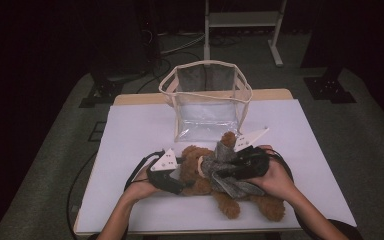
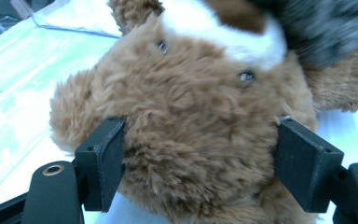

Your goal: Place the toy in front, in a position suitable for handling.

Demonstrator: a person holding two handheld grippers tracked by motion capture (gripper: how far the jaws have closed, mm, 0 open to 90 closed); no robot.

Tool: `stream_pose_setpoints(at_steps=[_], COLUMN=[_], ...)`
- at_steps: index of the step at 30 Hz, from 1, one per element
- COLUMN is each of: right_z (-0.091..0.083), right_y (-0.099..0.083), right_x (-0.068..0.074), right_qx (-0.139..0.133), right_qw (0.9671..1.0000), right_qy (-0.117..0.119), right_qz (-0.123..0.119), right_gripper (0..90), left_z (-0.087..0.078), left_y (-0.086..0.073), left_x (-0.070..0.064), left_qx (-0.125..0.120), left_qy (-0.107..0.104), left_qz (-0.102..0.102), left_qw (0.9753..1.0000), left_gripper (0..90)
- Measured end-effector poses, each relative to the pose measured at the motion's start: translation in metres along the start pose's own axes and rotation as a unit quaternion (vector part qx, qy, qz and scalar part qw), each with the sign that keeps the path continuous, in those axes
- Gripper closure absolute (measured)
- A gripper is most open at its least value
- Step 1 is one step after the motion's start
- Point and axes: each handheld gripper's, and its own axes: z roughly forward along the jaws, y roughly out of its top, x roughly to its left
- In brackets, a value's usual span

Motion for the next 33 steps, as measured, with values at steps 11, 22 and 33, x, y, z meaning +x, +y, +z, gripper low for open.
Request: stream_pose_setpoints(at_steps=[11,22,33], right_z=[-0.001,0.000,0.004], right_y=[0.002,0.007,0.024], right_x=[-0.028,-0.030,-0.003], right_qx=[-0.017,-0.006,-0.024], right_qw=[0.9994,0.9995,0.9997], right_qy=[-0.013,-0.014,0.003], right_qz=[0.028,0.027,-0.009], right_gripper=[72.0,71.9,72.3], left_z=[-0.001,-0.001,0.005], left_y=[-0.004,-0.003,0.000], left_x=[0.004,0.006,0.005], left_qx=[-0.005,-0.010,-0.012], left_qy=[0.008,0.010,0.023], left_qz=[-0.006,-0.007,-0.008], left_qw=[0.9999,0.9999,0.9996], left_gripper=[32.0,34.2,37.0])
